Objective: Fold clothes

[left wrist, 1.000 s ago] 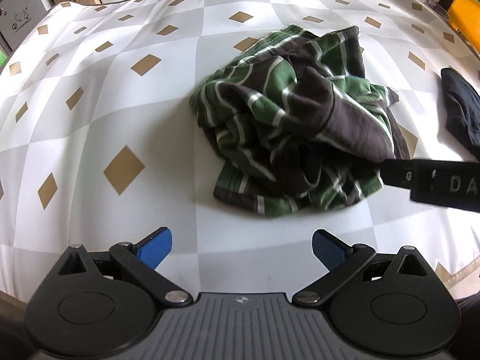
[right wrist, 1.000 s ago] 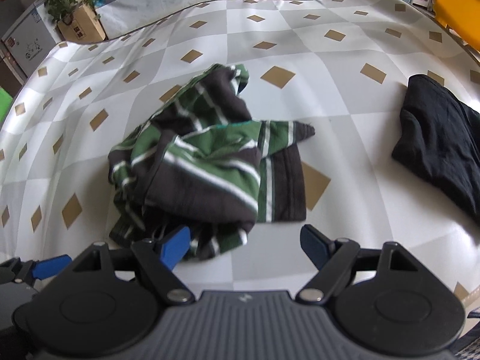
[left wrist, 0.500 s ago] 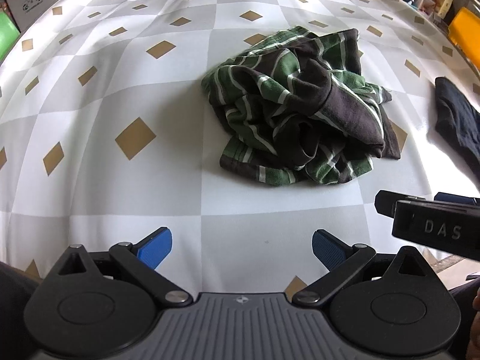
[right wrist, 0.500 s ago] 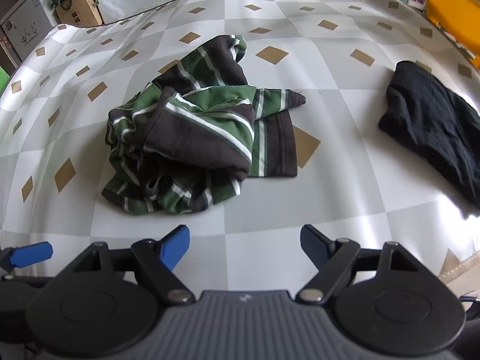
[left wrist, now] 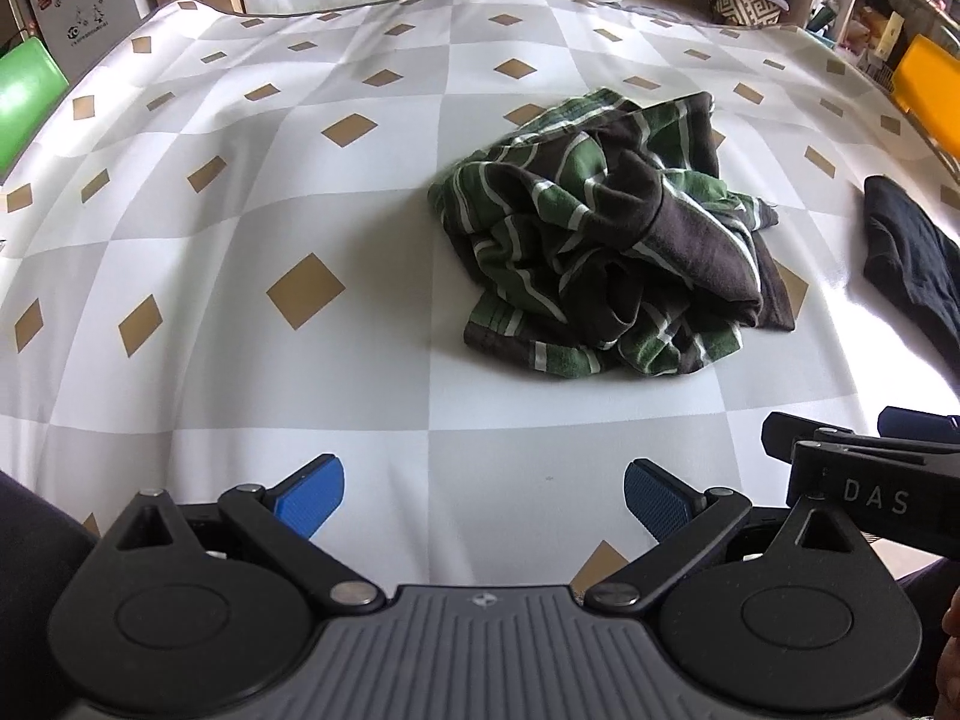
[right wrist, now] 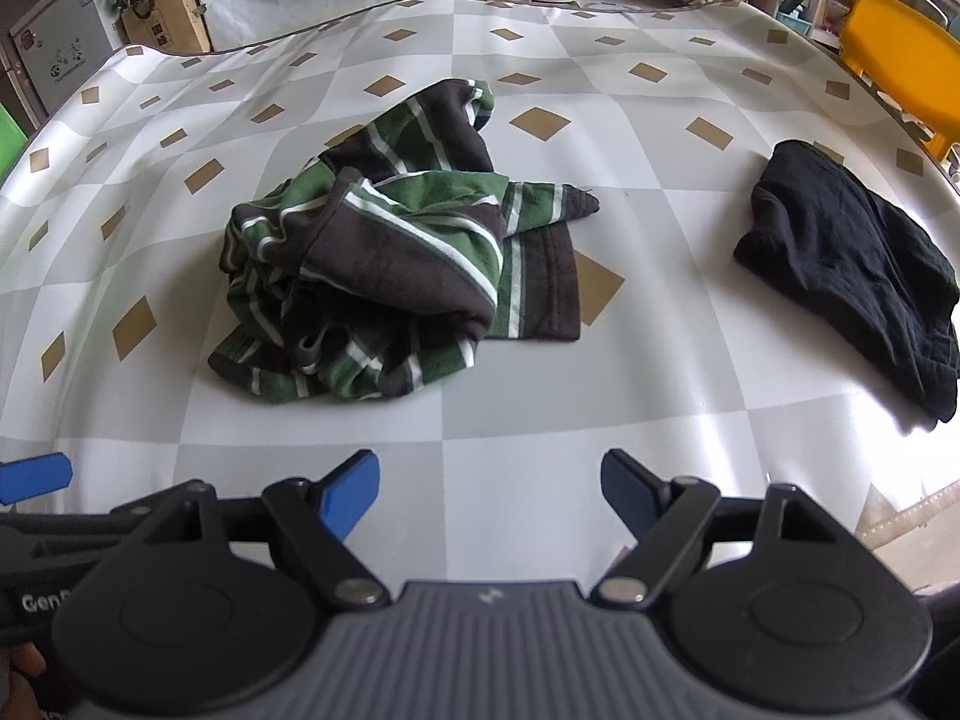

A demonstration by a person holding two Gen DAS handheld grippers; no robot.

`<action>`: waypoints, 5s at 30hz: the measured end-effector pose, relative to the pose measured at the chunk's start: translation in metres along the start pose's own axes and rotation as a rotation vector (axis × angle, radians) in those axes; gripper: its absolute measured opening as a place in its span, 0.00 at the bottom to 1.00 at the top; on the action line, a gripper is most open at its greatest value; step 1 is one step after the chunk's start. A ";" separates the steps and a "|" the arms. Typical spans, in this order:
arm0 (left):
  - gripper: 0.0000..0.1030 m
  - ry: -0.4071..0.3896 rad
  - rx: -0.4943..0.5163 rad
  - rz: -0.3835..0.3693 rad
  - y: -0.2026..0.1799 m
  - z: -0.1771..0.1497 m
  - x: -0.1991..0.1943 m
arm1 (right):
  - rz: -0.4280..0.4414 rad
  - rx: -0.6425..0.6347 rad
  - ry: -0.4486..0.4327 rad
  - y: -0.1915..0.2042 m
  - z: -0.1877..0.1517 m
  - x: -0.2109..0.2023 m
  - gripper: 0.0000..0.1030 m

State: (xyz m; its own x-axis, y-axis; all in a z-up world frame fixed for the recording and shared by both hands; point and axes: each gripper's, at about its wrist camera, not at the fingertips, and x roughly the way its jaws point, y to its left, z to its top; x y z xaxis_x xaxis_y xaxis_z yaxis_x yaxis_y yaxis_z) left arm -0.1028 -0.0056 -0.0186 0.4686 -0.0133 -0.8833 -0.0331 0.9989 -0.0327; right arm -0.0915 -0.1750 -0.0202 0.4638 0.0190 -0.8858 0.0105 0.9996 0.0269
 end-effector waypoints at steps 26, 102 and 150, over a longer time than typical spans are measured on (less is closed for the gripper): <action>0.97 -0.087 -0.059 0.036 -0.001 0.000 -0.050 | 0.000 0.032 -0.046 -0.008 -0.002 -0.013 0.78; 0.97 -0.142 -0.046 0.025 -0.005 0.012 -0.080 | 0.047 0.027 -0.043 -0.002 -0.001 -0.009 0.78; 0.97 -0.059 0.015 0.045 0.027 0.103 0.012 | 0.196 -0.061 -0.020 0.007 0.052 0.009 0.74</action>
State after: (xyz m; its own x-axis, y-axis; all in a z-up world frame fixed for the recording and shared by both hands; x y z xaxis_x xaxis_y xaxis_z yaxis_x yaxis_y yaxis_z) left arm -0.0076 0.0261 0.0179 0.5184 0.0338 -0.8545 -0.0424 0.9990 0.0138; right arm -0.0412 -0.1686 -0.0035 0.4692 0.2135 -0.8569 -0.1354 0.9762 0.1692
